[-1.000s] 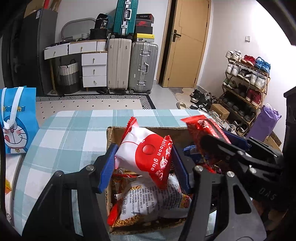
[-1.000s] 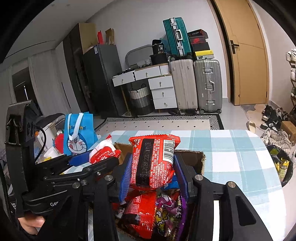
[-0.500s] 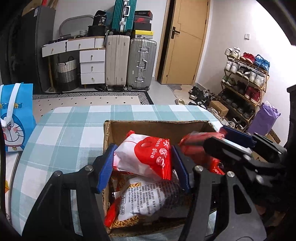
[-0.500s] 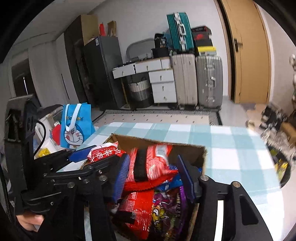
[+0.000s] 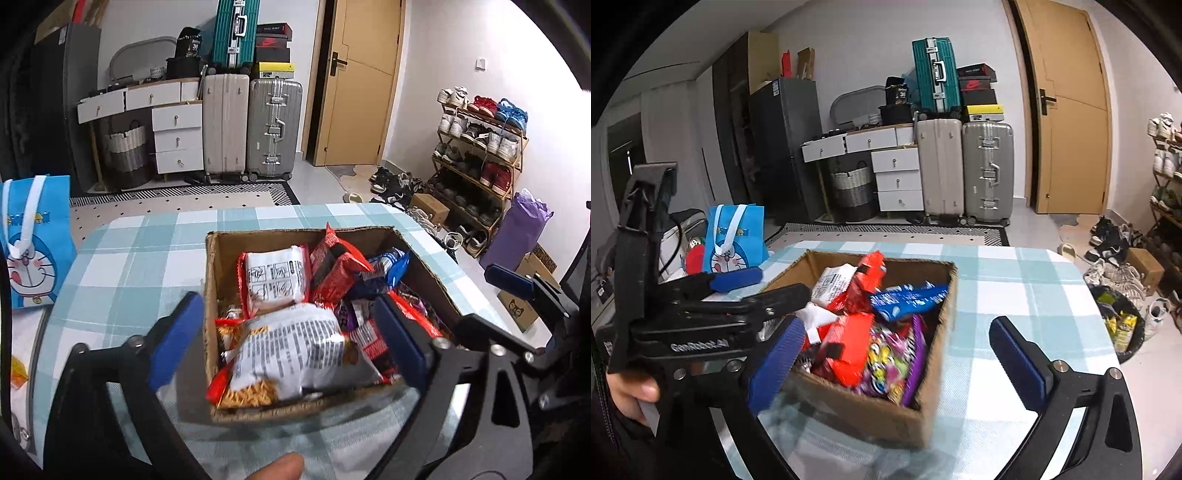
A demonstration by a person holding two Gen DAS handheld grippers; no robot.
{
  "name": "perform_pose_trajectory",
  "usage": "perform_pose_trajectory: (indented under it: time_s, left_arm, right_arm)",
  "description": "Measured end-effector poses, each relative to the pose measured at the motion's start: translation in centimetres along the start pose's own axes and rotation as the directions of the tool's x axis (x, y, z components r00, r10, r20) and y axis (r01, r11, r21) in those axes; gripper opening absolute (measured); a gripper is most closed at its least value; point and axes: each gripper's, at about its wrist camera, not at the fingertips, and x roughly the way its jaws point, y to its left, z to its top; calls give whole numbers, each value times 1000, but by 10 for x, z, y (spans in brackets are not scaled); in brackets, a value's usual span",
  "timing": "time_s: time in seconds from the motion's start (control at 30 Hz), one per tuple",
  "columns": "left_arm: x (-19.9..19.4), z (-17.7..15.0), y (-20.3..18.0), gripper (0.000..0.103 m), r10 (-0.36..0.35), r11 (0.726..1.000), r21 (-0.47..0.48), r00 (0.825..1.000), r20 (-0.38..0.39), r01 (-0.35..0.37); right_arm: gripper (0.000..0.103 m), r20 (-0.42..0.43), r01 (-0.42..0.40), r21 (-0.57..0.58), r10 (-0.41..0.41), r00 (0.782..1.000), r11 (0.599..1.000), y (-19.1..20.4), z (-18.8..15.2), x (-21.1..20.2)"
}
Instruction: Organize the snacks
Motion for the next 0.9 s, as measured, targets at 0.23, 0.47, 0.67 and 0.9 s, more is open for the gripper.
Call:
perform_pose_trajectory:
  time_s: [0.23, 0.47, 0.67, 0.9]
  left_arm:
    - [-45, -30, -6, 102, 9, 1000, 10, 998, 60, -10]
    - [-77, -66, -5, 102, 29, 1000, -4, 993, 111, -29]
    - [-88, -92, -3, 102, 58, 998, -9, 991, 117, -57]
    - [-96, -115, 2, 102, 82, 997, -20, 982, 171, -80]
  right_arm:
    - [102, 14, -19, 21, 19, 1000, 1000, -5, -20, -23]
    - [102, 43, -21, 26, 20, 999, 999, 2, -38, -33]
    - [103, 102, -42, -1, 42, 994, 999, 9, -54, -47]
    - [103, 135, -48, -80, 58, 989, 996, 22, -71, -58]
